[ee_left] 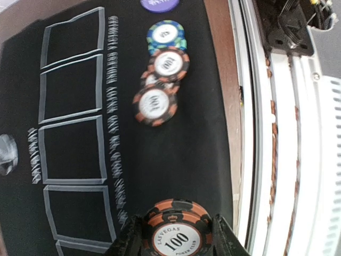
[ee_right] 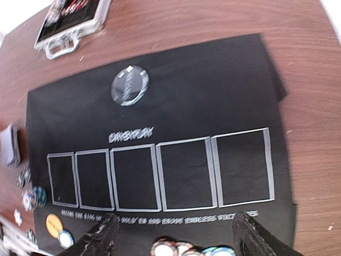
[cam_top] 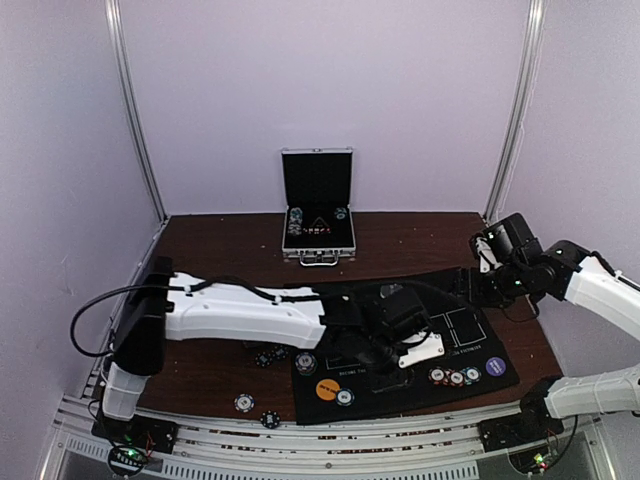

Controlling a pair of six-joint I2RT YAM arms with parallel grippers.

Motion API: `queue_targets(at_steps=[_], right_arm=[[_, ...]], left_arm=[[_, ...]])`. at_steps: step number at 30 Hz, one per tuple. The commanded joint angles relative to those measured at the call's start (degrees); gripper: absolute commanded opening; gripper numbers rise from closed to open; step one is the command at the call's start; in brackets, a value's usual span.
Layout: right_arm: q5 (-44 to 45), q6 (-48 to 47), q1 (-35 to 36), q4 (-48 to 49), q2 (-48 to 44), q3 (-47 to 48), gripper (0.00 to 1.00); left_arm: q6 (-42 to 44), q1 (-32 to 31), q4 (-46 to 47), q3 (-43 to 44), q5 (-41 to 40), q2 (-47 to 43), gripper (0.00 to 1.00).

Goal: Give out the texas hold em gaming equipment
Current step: Place the poker chips pile at the small blind area.

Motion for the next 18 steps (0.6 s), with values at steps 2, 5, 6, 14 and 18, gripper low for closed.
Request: queue_targets(at_steps=[2, 5, 6, 14, 18], right_arm=[[1.9, -2.1, -3.8, -1.4, -2.5, -1.2, 0.74], [1.0, -2.3, -4.0, -1.6, -3.0, -1.6, 0.74], [0.8, -2.3, -4.1, -1.7, -3.0, -1.8, 0.75], [-2.1, -2.6, -4.1, -1.1, -3.6, -2.6, 0.74], [-3.6, -3.2, -4.0, -1.4, -3.2, -2.6, 0.74]], left_arm=[[0.8, -2.0, 1.0, 12.6, -1.8, 10.9, 0.0], [0.5, -2.1, 0.0, 17.2, -3.1, 15.8, 0.0], [0.4, -2.1, 0.0, 17.8, -3.2, 16.9, 0.0], [-0.7, -2.1, 0.7, 17.9, -4.7, 20.4, 0.13], [-1.0, -2.1, 2.3, 17.8, -6.5, 18.5, 0.49]])
